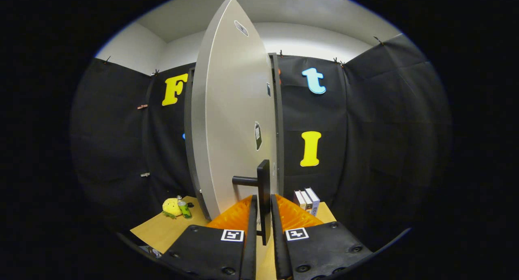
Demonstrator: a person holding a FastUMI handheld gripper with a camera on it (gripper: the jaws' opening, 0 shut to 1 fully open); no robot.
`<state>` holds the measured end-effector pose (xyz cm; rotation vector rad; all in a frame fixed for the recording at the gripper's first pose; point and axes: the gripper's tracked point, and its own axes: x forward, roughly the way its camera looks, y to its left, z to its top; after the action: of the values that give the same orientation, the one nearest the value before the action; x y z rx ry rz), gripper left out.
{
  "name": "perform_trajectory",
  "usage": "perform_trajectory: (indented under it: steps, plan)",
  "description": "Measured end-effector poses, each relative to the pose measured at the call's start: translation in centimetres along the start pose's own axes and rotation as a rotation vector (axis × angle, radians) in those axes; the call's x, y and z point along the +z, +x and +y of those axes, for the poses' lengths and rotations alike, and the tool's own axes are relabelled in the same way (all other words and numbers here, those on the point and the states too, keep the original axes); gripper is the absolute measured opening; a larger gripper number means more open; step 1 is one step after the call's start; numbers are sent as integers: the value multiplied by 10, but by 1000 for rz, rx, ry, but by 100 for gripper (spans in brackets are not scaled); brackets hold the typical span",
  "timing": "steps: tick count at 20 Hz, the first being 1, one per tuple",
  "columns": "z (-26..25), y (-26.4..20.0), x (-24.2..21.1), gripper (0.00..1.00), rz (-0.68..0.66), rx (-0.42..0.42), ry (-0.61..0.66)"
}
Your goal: Open the shoe cabinet door, grab the shoes and put them into the shoe cabinet, then close the shoe cabinet door.
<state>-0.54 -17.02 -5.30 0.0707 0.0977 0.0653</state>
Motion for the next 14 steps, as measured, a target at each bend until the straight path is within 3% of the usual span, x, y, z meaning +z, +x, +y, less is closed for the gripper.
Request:
perform_trajectory:
  steps: [4, 14]
  plan:
    - [-36, -9, 5, 23, -14, -66, 7]
    - [-13, -55, 14, 27, -65, 18, -43]
